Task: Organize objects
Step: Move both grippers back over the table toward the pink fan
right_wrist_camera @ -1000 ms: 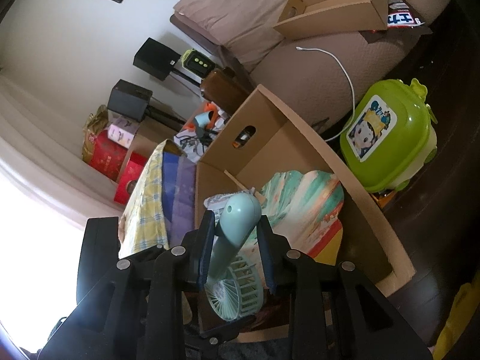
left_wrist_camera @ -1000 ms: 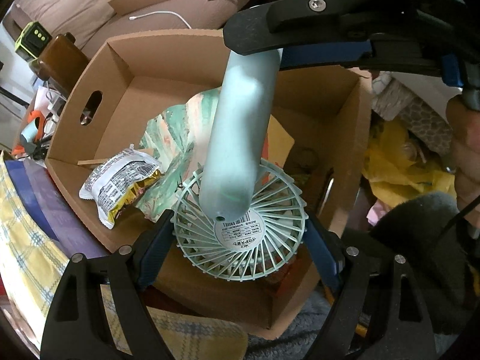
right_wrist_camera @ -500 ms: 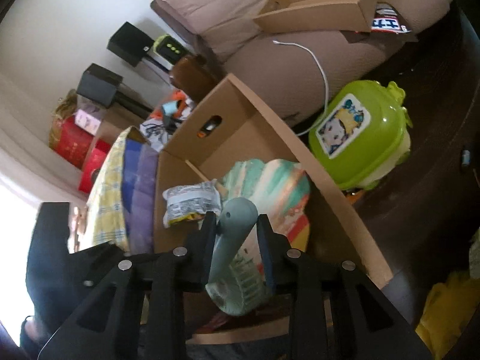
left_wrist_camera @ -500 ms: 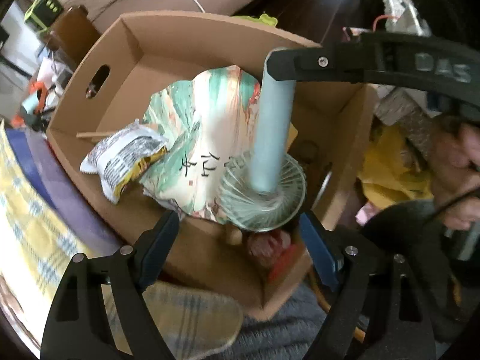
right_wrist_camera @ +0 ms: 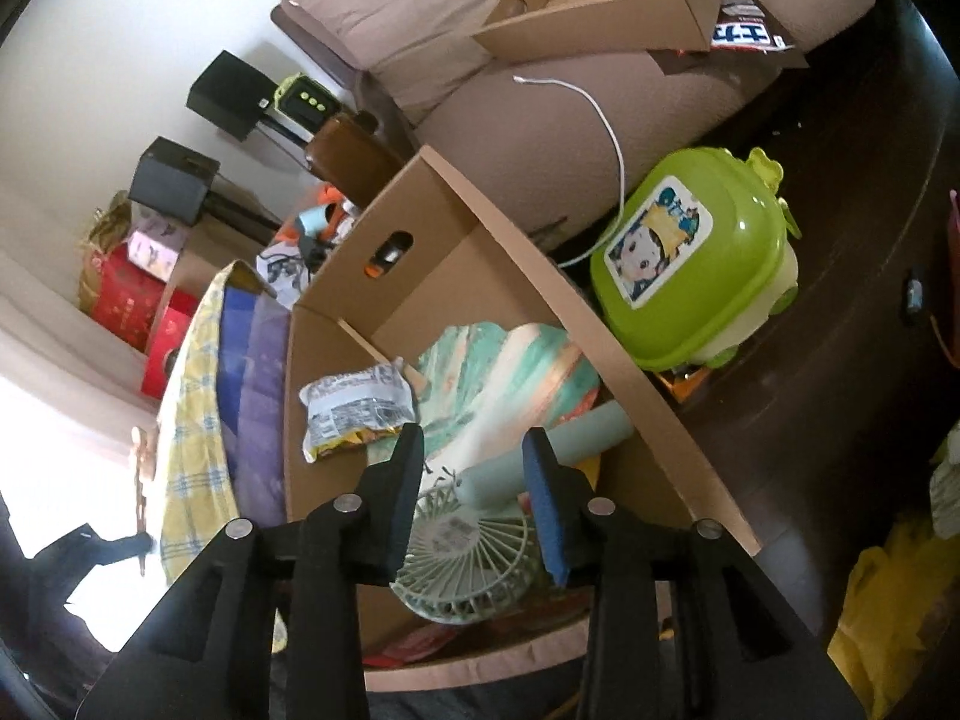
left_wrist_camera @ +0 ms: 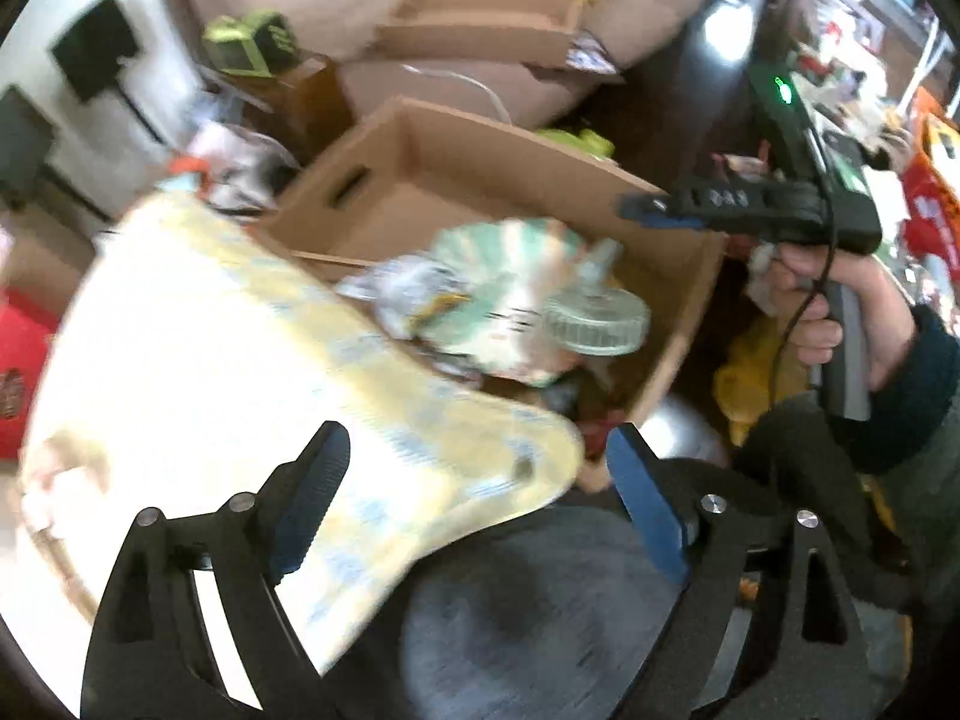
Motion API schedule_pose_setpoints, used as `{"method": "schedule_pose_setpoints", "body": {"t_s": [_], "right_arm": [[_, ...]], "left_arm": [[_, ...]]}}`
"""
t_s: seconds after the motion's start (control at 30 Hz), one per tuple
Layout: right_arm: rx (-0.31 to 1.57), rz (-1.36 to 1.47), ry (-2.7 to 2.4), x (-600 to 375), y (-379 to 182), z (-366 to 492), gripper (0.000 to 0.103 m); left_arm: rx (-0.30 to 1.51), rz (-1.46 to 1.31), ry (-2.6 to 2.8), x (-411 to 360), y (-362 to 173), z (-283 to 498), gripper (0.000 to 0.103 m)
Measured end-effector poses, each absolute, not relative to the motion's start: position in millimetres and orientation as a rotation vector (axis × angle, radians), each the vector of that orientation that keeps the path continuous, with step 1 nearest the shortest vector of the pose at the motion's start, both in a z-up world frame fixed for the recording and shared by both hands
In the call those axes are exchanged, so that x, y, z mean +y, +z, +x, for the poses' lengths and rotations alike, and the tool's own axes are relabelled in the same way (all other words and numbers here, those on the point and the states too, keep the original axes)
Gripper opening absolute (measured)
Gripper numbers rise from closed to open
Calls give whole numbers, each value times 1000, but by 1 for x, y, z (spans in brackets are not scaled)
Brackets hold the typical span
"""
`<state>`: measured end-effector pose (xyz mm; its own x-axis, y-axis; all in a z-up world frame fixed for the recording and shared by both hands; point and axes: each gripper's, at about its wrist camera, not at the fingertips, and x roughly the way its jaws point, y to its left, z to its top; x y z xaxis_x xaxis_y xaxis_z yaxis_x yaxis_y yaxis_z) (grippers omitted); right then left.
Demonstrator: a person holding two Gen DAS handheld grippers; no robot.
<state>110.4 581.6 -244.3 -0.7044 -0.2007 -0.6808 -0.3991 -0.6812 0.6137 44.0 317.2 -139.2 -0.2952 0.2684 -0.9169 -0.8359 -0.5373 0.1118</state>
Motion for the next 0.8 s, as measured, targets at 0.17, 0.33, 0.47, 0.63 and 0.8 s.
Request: {"method": "schedule_pose_setpoints", "body": {"t_s": [0.17,0.33,0.47,0.63,0.8], "right_arm": [[1169,-1148,2521,580,-243,113,36],[1025,-1057,2582,574,-216,119,36],[825,-975,2729,549,-174,117,37],[569,-1021,2913,474,-129,98,53],[434,-1175,3067,376,-108,55,54]], "left_arm": [[694,-1142,2086,258,-107,29,91],[354,-1263,2263,170,-108,5,91],[160,-1358,2432,98,-112,-1,91],[-15,-1378,2601,34,-106,-9,91],[43,-1335,2749,2,-101,-8,91]]}}
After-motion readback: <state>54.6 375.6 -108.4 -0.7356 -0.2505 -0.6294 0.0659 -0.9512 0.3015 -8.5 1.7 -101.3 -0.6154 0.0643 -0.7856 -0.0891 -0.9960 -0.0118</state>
